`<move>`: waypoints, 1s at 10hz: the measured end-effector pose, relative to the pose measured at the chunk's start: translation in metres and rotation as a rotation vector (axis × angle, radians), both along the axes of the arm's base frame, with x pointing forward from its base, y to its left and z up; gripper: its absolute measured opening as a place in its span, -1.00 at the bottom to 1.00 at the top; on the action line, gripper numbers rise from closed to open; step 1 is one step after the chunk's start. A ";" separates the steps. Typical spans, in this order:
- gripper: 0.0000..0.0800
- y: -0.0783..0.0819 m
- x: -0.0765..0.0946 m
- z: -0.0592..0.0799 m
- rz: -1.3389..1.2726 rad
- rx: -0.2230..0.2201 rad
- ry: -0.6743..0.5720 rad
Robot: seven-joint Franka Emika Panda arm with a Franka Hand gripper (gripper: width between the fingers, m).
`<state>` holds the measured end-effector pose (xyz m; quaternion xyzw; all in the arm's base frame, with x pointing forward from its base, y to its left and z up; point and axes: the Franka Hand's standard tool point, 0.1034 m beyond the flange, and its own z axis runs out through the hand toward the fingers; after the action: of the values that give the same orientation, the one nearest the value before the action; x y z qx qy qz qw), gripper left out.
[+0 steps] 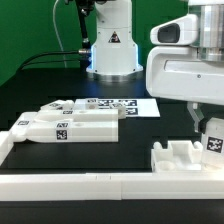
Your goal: Assemble chair
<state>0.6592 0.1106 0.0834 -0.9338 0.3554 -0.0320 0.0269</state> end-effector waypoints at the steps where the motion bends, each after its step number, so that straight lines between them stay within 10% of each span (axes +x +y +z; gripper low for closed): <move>1: -0.29 -0.002 0.001 0.000 -0.166 0.021 0.001; 5: -0.28 -0.008 -0.005 -0.004 -0.871 0.140 0.018; 8: -0.26 -0.008 -0.005 -0.004 -0.787 0.128 0.014; 10: 0.52 -0.001 -0.001 -0.003 -0.371 0.079 -0.011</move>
Offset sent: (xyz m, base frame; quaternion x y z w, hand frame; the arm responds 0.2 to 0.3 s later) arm -0.0031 0.0139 -0.0093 0.0661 -0.0571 0.4793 0.8733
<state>0.6583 0.1099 0.0799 -0.8503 0.5222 -0.0278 0.0591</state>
